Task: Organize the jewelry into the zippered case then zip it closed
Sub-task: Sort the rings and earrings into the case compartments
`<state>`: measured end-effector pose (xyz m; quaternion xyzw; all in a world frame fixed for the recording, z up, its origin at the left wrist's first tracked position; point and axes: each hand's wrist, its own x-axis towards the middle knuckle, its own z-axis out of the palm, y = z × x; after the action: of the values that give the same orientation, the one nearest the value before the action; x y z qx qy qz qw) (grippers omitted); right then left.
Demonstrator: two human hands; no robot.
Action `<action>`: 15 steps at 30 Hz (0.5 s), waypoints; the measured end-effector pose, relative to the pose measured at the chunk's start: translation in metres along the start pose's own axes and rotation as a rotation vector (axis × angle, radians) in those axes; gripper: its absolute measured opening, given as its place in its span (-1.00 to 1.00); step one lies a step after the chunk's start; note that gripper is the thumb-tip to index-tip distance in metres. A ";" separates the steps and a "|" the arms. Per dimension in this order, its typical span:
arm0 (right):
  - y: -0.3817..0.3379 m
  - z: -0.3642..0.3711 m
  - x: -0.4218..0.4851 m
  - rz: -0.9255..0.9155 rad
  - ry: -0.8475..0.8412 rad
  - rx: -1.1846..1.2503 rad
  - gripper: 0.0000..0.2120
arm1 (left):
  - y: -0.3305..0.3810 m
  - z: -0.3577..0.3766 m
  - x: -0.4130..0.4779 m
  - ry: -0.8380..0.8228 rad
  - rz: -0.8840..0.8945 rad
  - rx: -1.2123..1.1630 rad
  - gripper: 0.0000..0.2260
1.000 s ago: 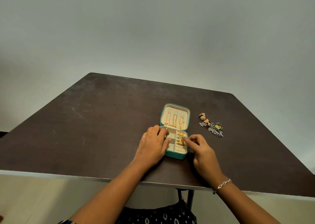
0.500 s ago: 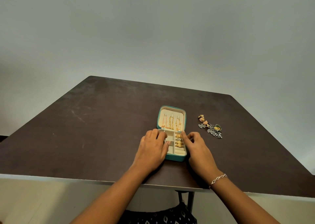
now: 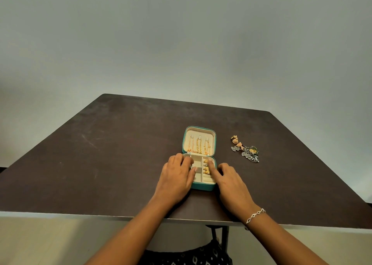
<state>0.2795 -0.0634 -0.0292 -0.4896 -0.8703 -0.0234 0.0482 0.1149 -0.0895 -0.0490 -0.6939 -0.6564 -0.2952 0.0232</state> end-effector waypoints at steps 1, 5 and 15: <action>-0.001 0.001 -0.002 -0.003 0.006 0.000 -0.29 | 0.000 0.000 0.000 0.001 -0.002 -0.003 -0.72; 0.000 0.003 -0.001 0.004 0.057 0.046 -0.29 | 0.000 0.001 -0.001 0.028 0.006 0.000 -0.72; 0.037 0.010 -0.009 -0.022 0.130 0.314 -0.29 | -0.004 0.005 0.000 0.360 0.092 0.039 -0.62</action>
<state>0.3150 -0.0515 -0.0400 -0.4641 -0.8635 0.0807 0.1801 0.1130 -0.0871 -0.0542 -0.6586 -0.6149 -0.4004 0.1670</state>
